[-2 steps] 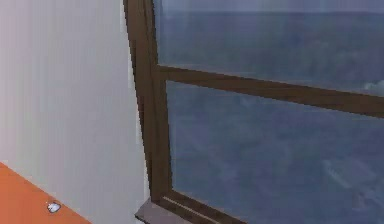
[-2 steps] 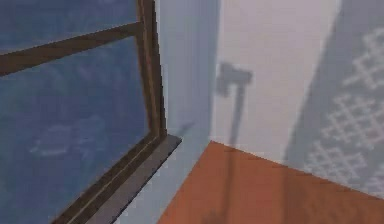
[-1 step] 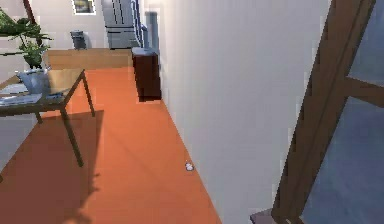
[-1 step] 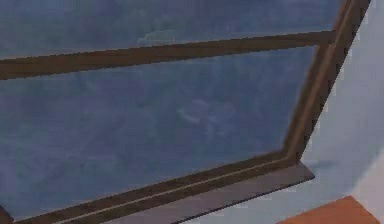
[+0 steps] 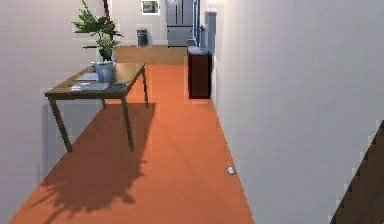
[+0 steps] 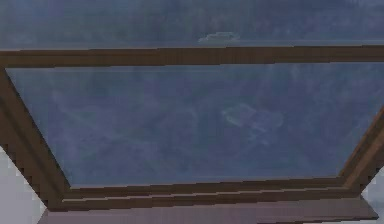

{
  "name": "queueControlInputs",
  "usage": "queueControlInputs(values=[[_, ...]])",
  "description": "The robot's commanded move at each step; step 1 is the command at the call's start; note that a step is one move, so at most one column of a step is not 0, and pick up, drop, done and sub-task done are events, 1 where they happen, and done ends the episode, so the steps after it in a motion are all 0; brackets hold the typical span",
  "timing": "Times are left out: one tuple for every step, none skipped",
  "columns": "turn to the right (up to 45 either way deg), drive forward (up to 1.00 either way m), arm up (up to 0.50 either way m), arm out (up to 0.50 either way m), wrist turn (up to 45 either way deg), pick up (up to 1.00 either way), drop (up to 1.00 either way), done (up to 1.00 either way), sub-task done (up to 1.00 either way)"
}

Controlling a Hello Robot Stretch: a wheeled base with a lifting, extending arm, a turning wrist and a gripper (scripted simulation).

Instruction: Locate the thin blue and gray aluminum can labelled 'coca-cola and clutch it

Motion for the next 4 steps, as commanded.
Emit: queueControlInputs(values=[[0.0, 0.30, 0.00, 0.00, 0.0, 0.00, 0.00, 0.00, 0.00], [-6.0, 0.00, 0.00, 0.00, 0.0, 0.00, 0.00, 0.00, 0.00], [0.0, 1.00, 0.00, 0.00, 0.0, 0.00, 0.00, 0.00, 0.00], [0.0, 1.00, 0.00, 0.00, 0.0, 0.00, 0.00, 0.00, 0.00]])
